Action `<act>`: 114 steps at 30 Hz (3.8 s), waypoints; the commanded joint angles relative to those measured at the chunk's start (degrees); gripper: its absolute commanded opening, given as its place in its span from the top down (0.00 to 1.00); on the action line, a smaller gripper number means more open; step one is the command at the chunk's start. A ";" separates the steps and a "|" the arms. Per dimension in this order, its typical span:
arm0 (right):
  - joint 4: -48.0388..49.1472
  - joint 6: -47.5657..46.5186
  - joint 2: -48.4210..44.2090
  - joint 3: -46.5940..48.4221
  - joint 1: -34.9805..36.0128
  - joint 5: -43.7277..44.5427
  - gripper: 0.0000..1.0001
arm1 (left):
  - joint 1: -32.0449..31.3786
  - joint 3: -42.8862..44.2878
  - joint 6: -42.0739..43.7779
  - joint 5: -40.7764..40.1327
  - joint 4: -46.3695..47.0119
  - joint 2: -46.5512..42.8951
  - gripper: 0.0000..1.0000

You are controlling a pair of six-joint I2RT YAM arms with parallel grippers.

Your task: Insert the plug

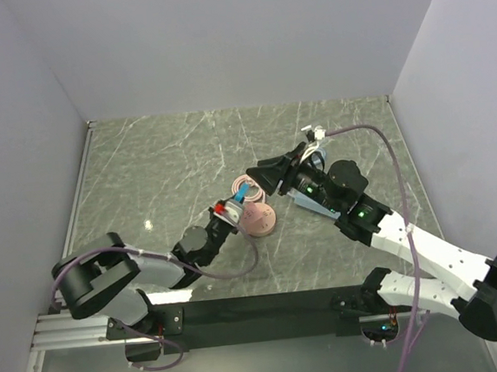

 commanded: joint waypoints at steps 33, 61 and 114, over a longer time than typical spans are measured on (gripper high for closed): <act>-27.76 13.58 8.86 9.81 -2.27 2.23 0.41 | -3.93 6.61 39.94 2.19 26.15 1.33 0.99; -19.67 15.08 14.92 7.25 -3.93 -4.88 1.00 | -5.69 9.86 43.81 -2.55 30.02 5.81 0.64; -33.30 -5.75 5.60 2.60 -7.98 2.67 1.00 | 15.49 5.90 -12.35 50.80 -31.50 -13.09 0.04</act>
